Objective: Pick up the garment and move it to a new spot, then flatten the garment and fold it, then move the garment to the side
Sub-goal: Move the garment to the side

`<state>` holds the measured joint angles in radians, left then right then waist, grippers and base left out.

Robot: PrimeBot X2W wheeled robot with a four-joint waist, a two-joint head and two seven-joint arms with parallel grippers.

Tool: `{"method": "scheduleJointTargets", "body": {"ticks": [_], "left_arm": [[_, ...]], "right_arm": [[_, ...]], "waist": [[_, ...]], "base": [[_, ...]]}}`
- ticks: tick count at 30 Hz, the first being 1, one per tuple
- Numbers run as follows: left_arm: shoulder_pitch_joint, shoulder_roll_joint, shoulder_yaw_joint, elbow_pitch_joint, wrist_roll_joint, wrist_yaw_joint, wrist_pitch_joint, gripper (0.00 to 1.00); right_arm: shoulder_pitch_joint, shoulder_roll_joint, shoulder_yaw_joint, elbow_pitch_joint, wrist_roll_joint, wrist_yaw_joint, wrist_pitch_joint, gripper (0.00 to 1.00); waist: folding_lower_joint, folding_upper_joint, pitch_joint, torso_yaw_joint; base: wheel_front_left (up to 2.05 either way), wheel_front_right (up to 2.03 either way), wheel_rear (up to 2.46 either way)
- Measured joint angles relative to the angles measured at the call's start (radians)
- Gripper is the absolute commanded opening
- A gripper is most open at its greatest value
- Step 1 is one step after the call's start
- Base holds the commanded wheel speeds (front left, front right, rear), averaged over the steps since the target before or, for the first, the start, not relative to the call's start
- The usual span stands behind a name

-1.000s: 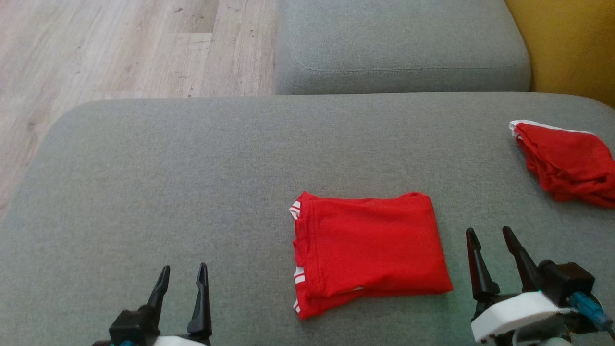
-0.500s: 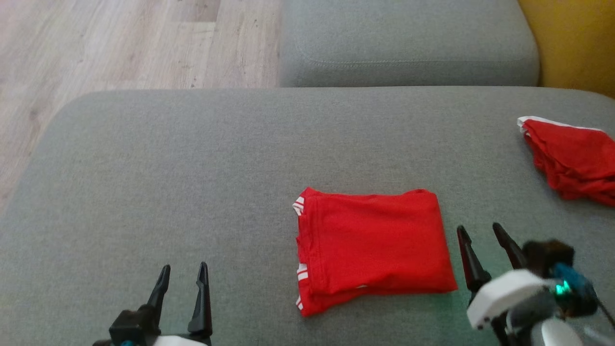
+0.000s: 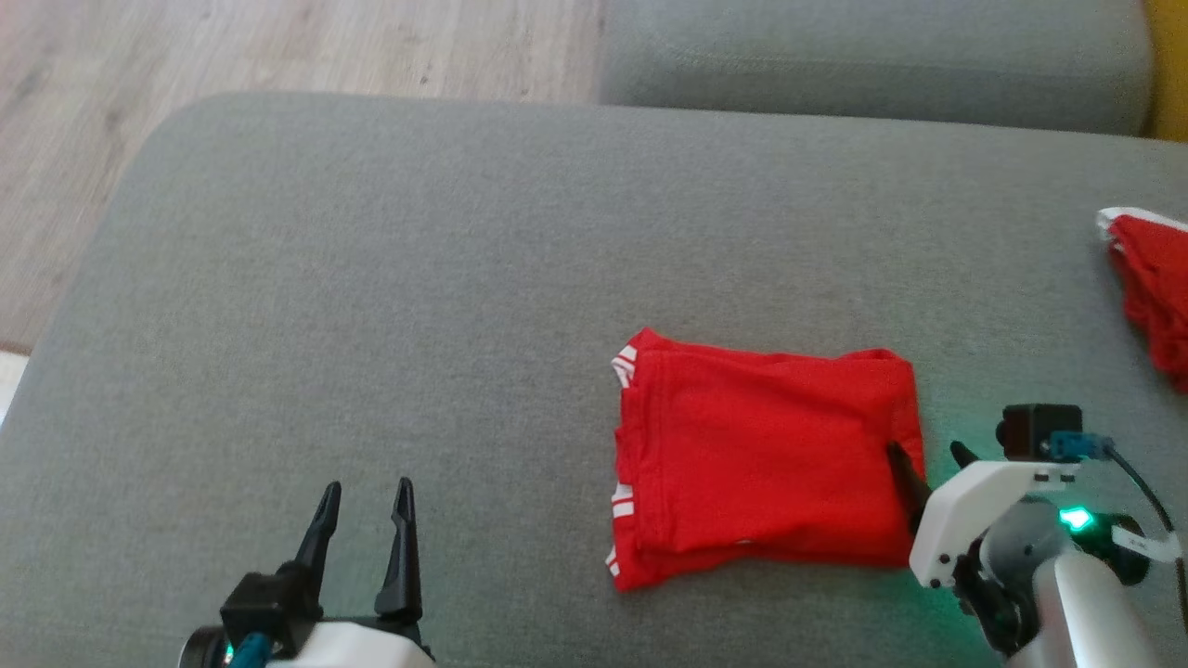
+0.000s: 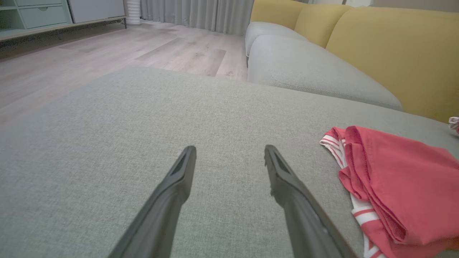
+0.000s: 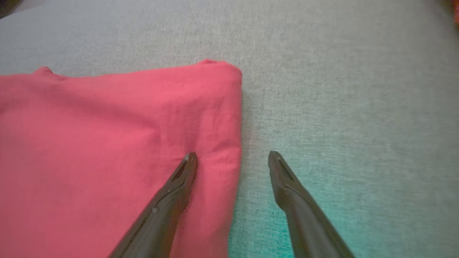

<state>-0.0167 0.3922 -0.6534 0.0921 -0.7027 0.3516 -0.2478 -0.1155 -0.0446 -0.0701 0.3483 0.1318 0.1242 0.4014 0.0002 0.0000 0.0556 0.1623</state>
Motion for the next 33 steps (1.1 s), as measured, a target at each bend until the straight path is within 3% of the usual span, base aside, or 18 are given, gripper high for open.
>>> {"method": "scheduleJointTargets", "body": {"ticks": [9, 10, 11, 12, 13, 23, 26, 33], "left_arm": [[-0.006, -0.021, 0.002, 0.019, 0.009, -0.01, 0.0, 1.0], [-0.007, -0.023, 0.002, 0.02, 0.01, -0.015, 0.0, 1.0], [-0.008, -0.024, 0.002, 0.021, 0.013, -0.018, 0.0, 1.0], [-0.009, -0.025, 0.002, 0.022, 0.018, -0.018, 0.0, 1.0], [-0.011, -0.026, 0.002, 0.023, 0.019, -0.019, 0.0, 1.0], [-0.02, -0.027, 0.005, 0.026, 0.035, -0.026, -0.001, 1.0], [-0.021, -0.026, 0.009, 0.013, 0.041, -0.026, -0.002, 1.0], [-0.082, -0.005, 0.01, -0.009, 0.072, -0.027, 0.003, 1.0]], "right_arm": [[-0.081, -0.002, 0.034, 0.106, 0.044, 0.0, 0.04, 1.0], [-0.088, -0.003, 0.036, 0.112, 0.044, 0.0, 0.04, 0.55], [-0.093, -0.003, 0.038, 0.117, 0.044, 0.0, 0.04, 0.38], [-0.099, -0.003, 0.041, 0.122, 0.044, 0.0, 0.04, 0.13], [-0.104, -0.003, 0.044, 0.125, 0.044, 0.0, 0.037, 0.0], [-0.167, -0.019, 0.06, 0.148, 0.041, 0.0, -0.013, 0.0], [-0.201, -0.067, 0.051, 0.11, 0.04, 0.0, -0.016, 0.0], [-0.264, -0.104, 0.04, 0.028, 0.043, 0.0, -0.016, 0.0]], "waist": [[-0.0001, 0.0, 0.042, 0.032], [-0.0001, 0.0, 0.045, 0.032], [-0.0001, 0.0, 0.046, 0.031], [-0.0001, 0.0, 0.048, 0.029], [-0.0001, 0.0, 0.05, 0.027], [-0.0001, 0.0, 0.061, -0.061], [-0.0001, 0.0, 0.071, -0.134], [-0.0001, 0.0, 0.115, -0.295]], "base": [[0.0, 0.0, 0.0], [0.0, 0.0, 0.0], [0.0, 0.0, 0.0], [0.0, 0.0, 0.0], [0.0, 0.0, 0.0], [0.0, 0.0, 0.0], [0.0, 0.0, 0.0], [0.0, 0.0, 0.0]]}}
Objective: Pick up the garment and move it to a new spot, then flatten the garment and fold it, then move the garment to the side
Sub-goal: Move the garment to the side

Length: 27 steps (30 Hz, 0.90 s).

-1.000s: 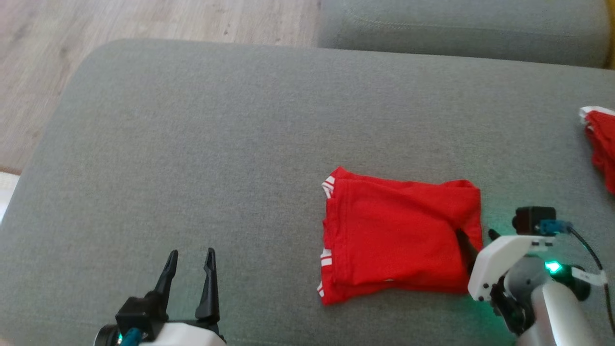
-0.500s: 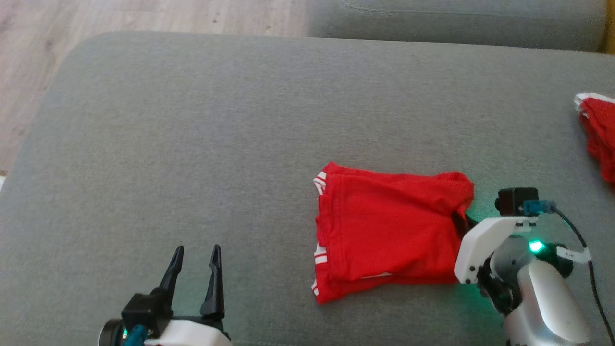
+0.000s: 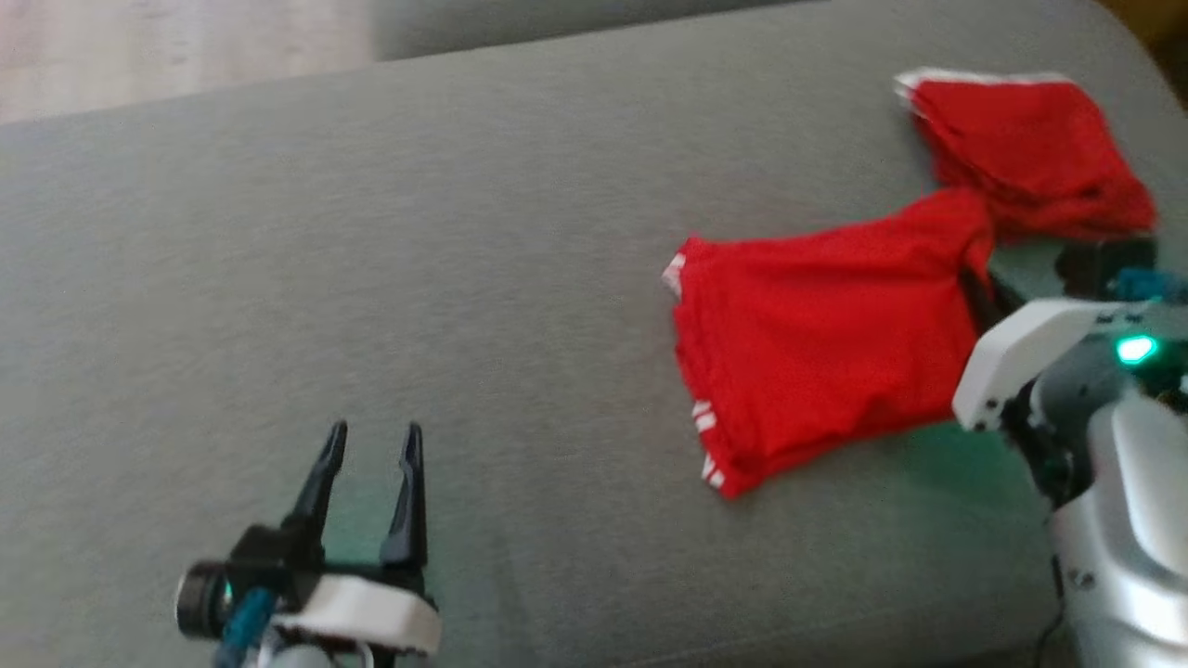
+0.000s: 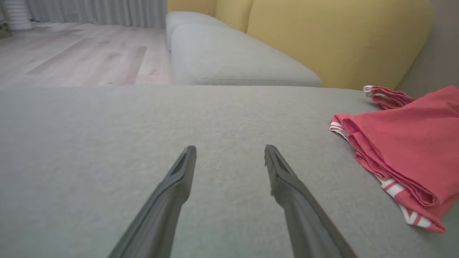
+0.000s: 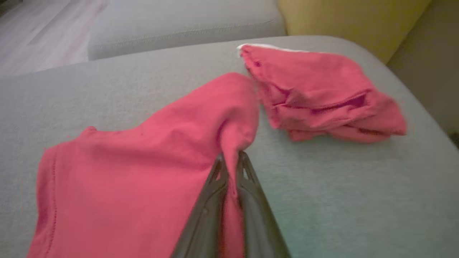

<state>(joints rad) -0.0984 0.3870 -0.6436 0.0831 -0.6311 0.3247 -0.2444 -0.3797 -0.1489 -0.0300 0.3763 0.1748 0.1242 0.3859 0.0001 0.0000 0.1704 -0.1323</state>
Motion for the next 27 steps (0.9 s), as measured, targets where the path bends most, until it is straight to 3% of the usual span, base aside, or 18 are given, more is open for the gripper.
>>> {"method": "scheduleJointTargets", "body": {"ticks": [7, 12, 17, 27], "left_arm": [[-0.099, 0.001, -0.016, -0.013, 0.027, -0.009, 0.035, 1.0], [-0.123, -0.001, -0.031, -0.011, 0.035, -0.015, 0.047, 1.0], [-0.121, -0.004, -0.033, 0.001, 0.034, -0.017, 0.046, 1.0], [-0.103, -0.031, -0.032, 0.026, 0.021, -0.017, 0.022, 1.0]], "right_arm": [[-0.034, -0.024, -0.011, -0.051, 0.0, 0.0, -0.008, 0.0], [-0.045, -0.026, 0.036, -0.077, 0.002, 0.0, -0.008, 0.0], [-0.079, -0.032, 0.081, -0.094, 0.01, 0.0, -0.005, 0.0], [-0.237, -0.091, 0.144, -0.108, 0.033, 0.0, 0.077, 0.0]], "waist": [[0.0001, 0.0, 0.057, -0.145], [0.0001, 0.0, 0.088, -0.197], [0.0, 0.0, 0.084, -0.178], [-0.0001, 0.0, 0.04, -0.057]], "base": [[0.0, 0.0, 0.0], [0.0, 0.0, 0.0], [0.0, 0.0, 0.0], [0.0, 0.0, 0.0]]}}
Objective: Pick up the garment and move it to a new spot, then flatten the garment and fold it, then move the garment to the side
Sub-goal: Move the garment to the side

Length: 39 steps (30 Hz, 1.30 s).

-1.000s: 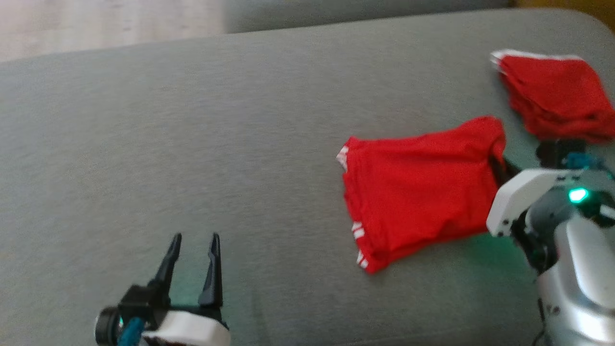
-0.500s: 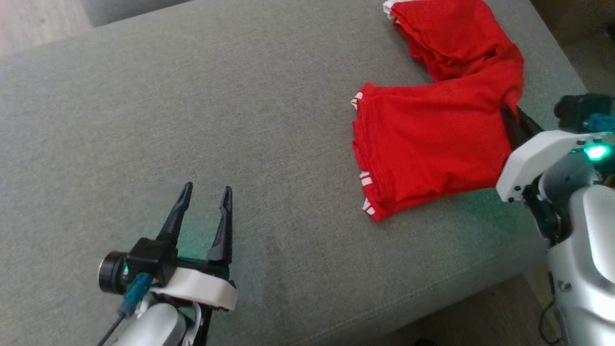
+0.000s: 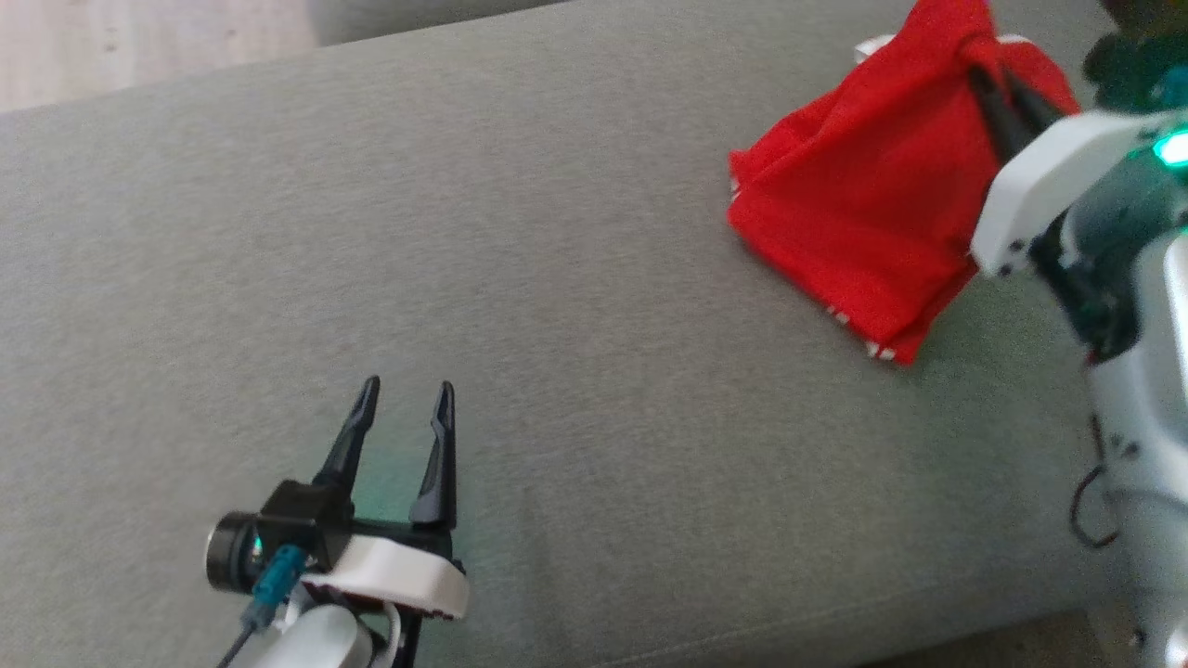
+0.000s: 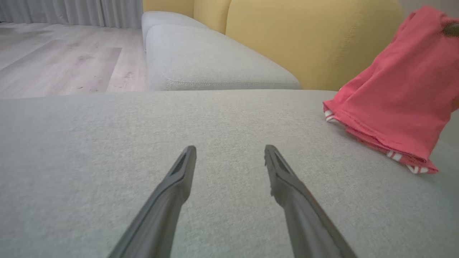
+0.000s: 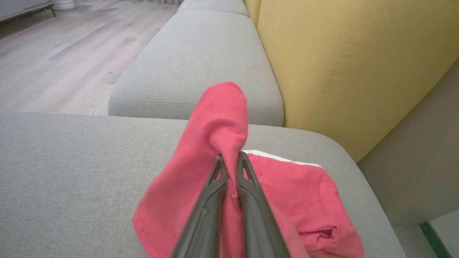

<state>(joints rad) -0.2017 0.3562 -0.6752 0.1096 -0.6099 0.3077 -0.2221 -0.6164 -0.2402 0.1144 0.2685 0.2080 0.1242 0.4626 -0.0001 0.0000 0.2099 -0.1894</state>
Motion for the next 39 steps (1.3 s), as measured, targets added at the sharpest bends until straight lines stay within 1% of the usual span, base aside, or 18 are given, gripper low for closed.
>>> {"method": "scheduleJointTargets", "body": {"ticks": [3, 9, 12, 16, 19, 22, 23, 24, 25, 28, 30, 33, 37, 39], "left_arm": [[0.02, -0.008, 0.001, 0.004, -0.003, 0.0, -0.002, 1.0], [0.023, -0.012, 0.006, 0.002, -0.002, 0.0, -0.01, 1.0], [0.021, -0.012, 0.007, -0.001, -0.002, -0.001, -0.01, 1.0], [0.02, -0.012, 0.006, -0.006, 0.004, -0.005, -0.012, 1.0], [0.012, -0.01, 0.005, -0.01, 0.004, -0.008, -0.012, 1.0], [-0.007, -0.008, 0.003, -0.016, 0.013, -0.008, -0.008, 1.0], [-0.013, -0.007, 0.002, -0.019, 0.014, -0.008, -0.007, 1.0], [-0.019, -0.006, 0.002, -0.02, 0.014, -0.008, -0.007, 1.0], [-0.023, -0.004, 0.002, -0.023, 0.014, -0.007, -0.007, 1.0], [-0.024, 0.006, 0.0, -0.026, 0.022, -0.005, 0.003, 1.0], [-0.024, 0.009, 0.0, -0.029, 0.025, 0.001, 0.01, 1.0], [-0.024, 0.011, -0.001, -0.036, 0.029, 0.002, 0.014, 1.0], [-0.024, 0.017, -0.002, -0.043, 0.029, 0.011, 0.02, 1.0], [-0.023, 0.02, -0.002, -0.045, 0.029, 0.011, 0.02, 1.0]], "right_arm": [[-0.053, -0.03, -0.011, 0.029, 0.0, 0.0, 0.023, 0.0], [-0.117, -0.106, -0.092, 0.113, -0.022, 0.0, 0.063, 0.0], [-0.117, -0.16, -0.144, 0.144, -0.035, 0.0, 0.079, 0.0], [-0.125, -0.236, -0.218, 0.152, -0.058, 0.0, 0.089, 0.0], [-0.154, -0.272, -0.272, 0.166, -0.068, 0.0, 0.088, 0.0], [-0.166, -0.285, -0.315, 0.185, -0.117, 0.0, 0.072, 0.0], [-0.169, -0.287, -0.323, 0.198, -0.14, 0.0, 0.068, 0.11], [-0.169, -0.286, -0.331, 0.209, -0.164, 0.0, 0.068, 0.34], [-0.169, -0.285, -0.341, 0.219, -0.185, 0.0, 0.062, 1.0], [-0.169, -0.28, -0.368, 0.236, -0.252, 0.0, 0.018, 1.0], [-0.169, -0.263, -0.393, 0.249, -0.279, 0.0, -0.016, 1.0], [-0.168, -0.226, -0.403, 0.27, -0.298, 0.0, -0.058, 1.0], [-0.168, -0.185, -0.365, 0.274, -0.297, 0.0, -0.106, 1.0], [-0.168, -0.174, -0.329, 0.271, -0.294, 0.0, -0.127, 1.0]], "waist": [[0.0, 0.0, -0.008, 0.041], [0.0, 0.0, 0.006, 0.108], [0.0001, 0.0, 0.027, 0.132], [0.0001, 0.0, 0.06, 0.159], [0.0001, 0.0, 0.085, 0.173], [0.0001, 0.0, 0.108, 0.182], [0.0002, 0.0, 0.115, 0.185], [0.0002, 0.0, 0.121, 0.186], [0.0002, 0.0, 0.126, 0.187], [0.0002, 0.0, 0.135, 0.183], [0.0001, 0.0, 0.136, 0.178], [0.0001, 0.0, 0.134, 0.168], [0.0001, 0.0, 0.122, 0.151], [0.0001, 0.0, 0.111, 0.143]], "base": [[0.0, 0.0, 0.0], [0.0, 0.0, 0.0], [0.0, 0.0, 0.0], [0.0, 0.0, 0.0], [0.0, 0.0, 0.0], [0.0, 0.0, 0.0], [0.0, 0.0, 0.0], [0.0, 0.0, 0.0], [0.0, 0.0, 0.0], [0.0, 0.0, 0.0], [0.0, 0.0, 0.0], [0.0, 0.0, 0.0], [0.0, 0.0, 0.0], [0.0, 0.0, 0.0]]}}
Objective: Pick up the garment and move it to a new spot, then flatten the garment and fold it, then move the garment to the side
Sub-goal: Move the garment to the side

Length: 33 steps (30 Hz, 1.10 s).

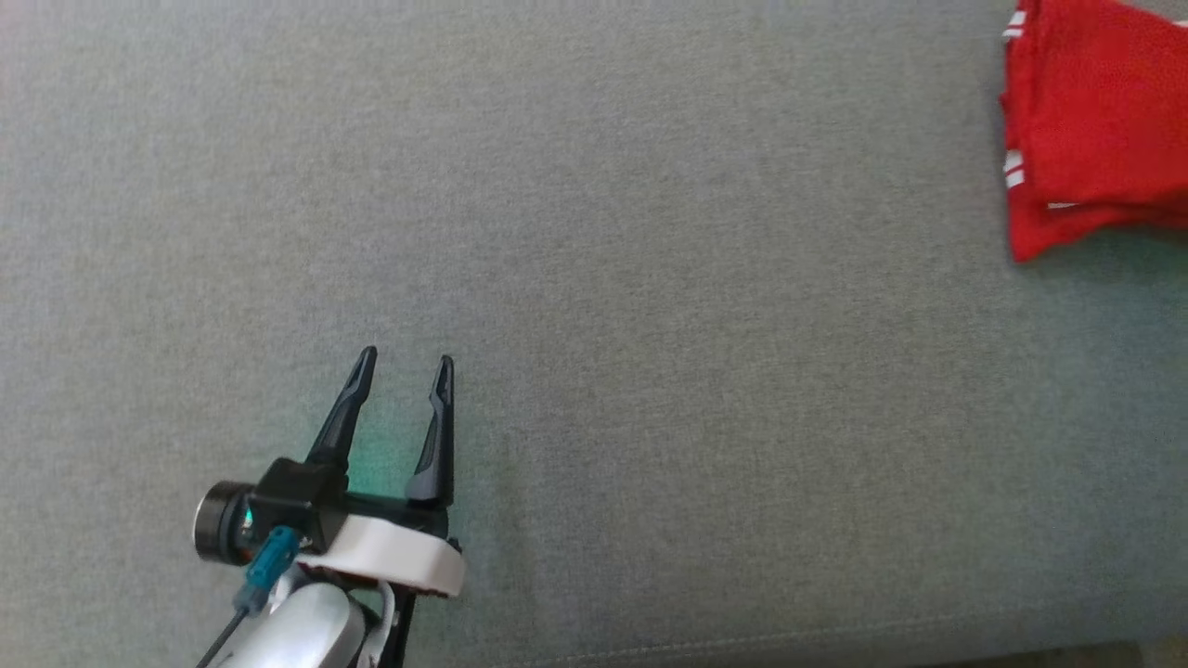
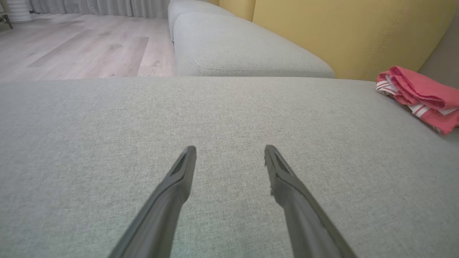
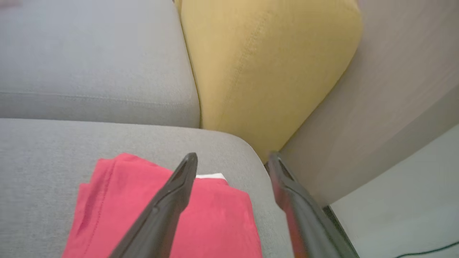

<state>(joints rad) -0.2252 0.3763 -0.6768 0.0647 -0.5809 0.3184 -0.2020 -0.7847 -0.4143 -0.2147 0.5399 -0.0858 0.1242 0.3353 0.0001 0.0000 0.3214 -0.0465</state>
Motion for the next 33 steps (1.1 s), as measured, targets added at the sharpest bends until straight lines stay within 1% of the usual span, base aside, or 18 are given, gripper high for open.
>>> {"method": "scheduleJointTargets", "body": {"ticks": [5, 9, 12, 16, 17, 19, 23, 28, 33], "left_arm": [[0.002, 0.005, 0.002, -0.002, -0.001, 0.004, 0.004, 1.0], [0.007, 0.004, 0.006, 0.004, -0.023, 0.003, -0.002, 1.0], [0.025, 0.001, 0.029, 0.017, -0.045, 0.004, -0.011, 1.0], [0.077, 0.0, 0.049, 0.034, -0.064, 0.011, -0.021, 1.0], [0.107, 0.001, 0.063, 0.041, -0.074, 0.017, -0.029, 1.0], [0.135, 0.003, 0.069, 0.048, -0.082, 0.018, -0.03, 1.0], [0.197, 0.008, 0.089, 0.046, -0.09, 0.031, -0.035, 1.0], [0.258, 0.025, 0.1, 0.04, -0.098, 0.043, -0.038, 1.0], [0.299, 0.026, 0.1, 0.029, -0.098, 0.042, -0.039, 1.0]], "right_arm": [[0.001, 0.021, 0.085, -0.04, 0.038, 0.0, -0.06, 1.0], [0.02, 0.035, 0.116, -0.074, 0.05, 0.0, -0.097, 1.0], [0.075, 0.075, 0.137, -0.103, 0.064, 0.0, -0.135, 1.0], [0.188, 0.158, 0.171, -0.135, 0.06, 0.0, -0.188, 1.0], [0.248, 0.203, 0.165, -0.154, 0.057, 0.0, -0.212, 1.0], [0.315, 0.251, 0.148, -0.179, 0.056, 0.0, -0.236, 1.0], [0.473, 0.326, 0.118, -0.242, 0.04, 0.0, -0.272, 1.0], [0.66, 0.364, 0.112, -0.323, 0.05, 0.0, -0.299, 1.0], [0.817, 0.369, 0.136, -0.398, 0.158, 0.0, -0.32, 1.0]], "waist": [[0.0, 0.0, -0.041, -0.011], [-0.0001, 0.0, -0.08, -0.011], [-0.0002, 0.0, -0.124, -0.009], [-0.0003, 0.0, -0.189, -0.001], [-0.0003, 0.0, -0.222, 0.005], [-0.0003, 0.0, -0.256, 0.015], [-0.0005, 0.0, -0.314, 0.044], [-0.0002, 0.0, -0.357, 0.087], [-0.0002, 0.0, -0.386, 0.113]], "base": [[0.0, 0.0, 0.0], [0.0, 0.0, 0.0], [0.0, 0.0, 0.0], [0.0, 0.0, 0.0], [0.0, 0.0, 0.0], [0.0, 0.0, 0.0], [0.0, 0.0, 0.0], [0.0, 0.0, 0.0], [0.0, 0.0, 0.0]]}}
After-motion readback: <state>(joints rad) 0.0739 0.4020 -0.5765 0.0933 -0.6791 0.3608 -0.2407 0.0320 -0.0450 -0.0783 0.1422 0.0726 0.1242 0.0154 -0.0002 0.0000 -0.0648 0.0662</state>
